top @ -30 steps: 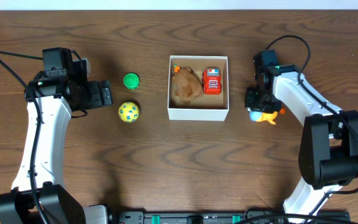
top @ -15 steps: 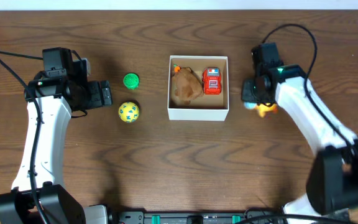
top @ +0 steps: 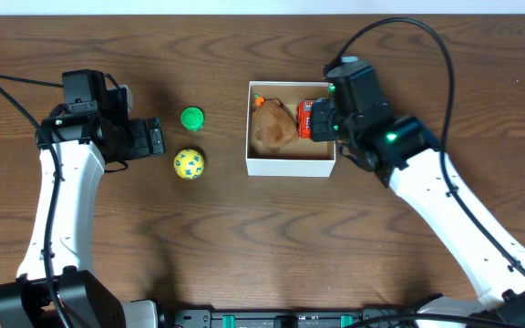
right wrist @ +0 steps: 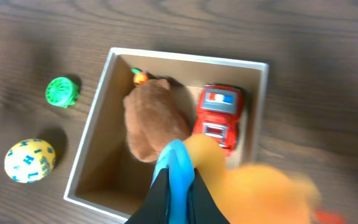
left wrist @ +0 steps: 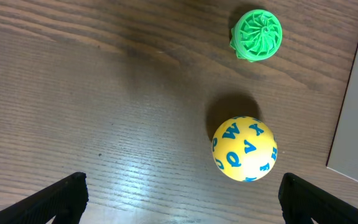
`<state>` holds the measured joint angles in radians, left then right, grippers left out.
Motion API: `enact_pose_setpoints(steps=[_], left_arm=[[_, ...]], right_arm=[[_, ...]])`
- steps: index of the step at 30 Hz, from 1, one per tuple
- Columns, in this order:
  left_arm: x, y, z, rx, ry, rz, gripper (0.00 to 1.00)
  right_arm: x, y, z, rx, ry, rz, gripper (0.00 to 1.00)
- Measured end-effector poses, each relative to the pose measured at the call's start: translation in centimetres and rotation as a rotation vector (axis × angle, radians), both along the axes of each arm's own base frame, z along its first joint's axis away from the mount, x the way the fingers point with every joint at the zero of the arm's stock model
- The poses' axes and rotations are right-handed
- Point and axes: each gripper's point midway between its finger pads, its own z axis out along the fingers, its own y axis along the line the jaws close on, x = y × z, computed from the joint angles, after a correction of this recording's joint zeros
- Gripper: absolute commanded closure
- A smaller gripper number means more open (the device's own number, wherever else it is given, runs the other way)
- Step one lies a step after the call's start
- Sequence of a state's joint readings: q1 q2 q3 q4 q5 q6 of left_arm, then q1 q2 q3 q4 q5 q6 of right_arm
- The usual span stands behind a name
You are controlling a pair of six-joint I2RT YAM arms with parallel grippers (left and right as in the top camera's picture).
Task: Pack container
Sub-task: 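Carry the duck into the box's front corner and release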
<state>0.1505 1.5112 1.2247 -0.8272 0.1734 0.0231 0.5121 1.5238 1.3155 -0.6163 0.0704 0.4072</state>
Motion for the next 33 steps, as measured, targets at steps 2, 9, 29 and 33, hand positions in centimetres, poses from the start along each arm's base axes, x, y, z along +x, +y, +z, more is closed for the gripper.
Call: enact_pose_setpoints(steps=[2,9,29,33], left_arm=[[0.0,0.0,0.0,0.000,0.000,0.000,0.02],[0.0,0.0,0.0,0.000,0.000,0.000,0.02],[0.0,0.0,0.0,0.000,0.000,0.000,0.02],[0.0,0.0,0.0,0.000,0.000,0.000,0.02]], right_arm=[[0.1,0.8,-0.6,0.001,0.007,0.014,0.99],[0.5,2.4,-5.7,-0.043,0.106,0.024,0.99],[1.9,-0.1,-1.4,0.013,0.000,-0.031,0.48],[2.5,-6.5,1.4,0.002,-0.039,-0.179,0.39]])
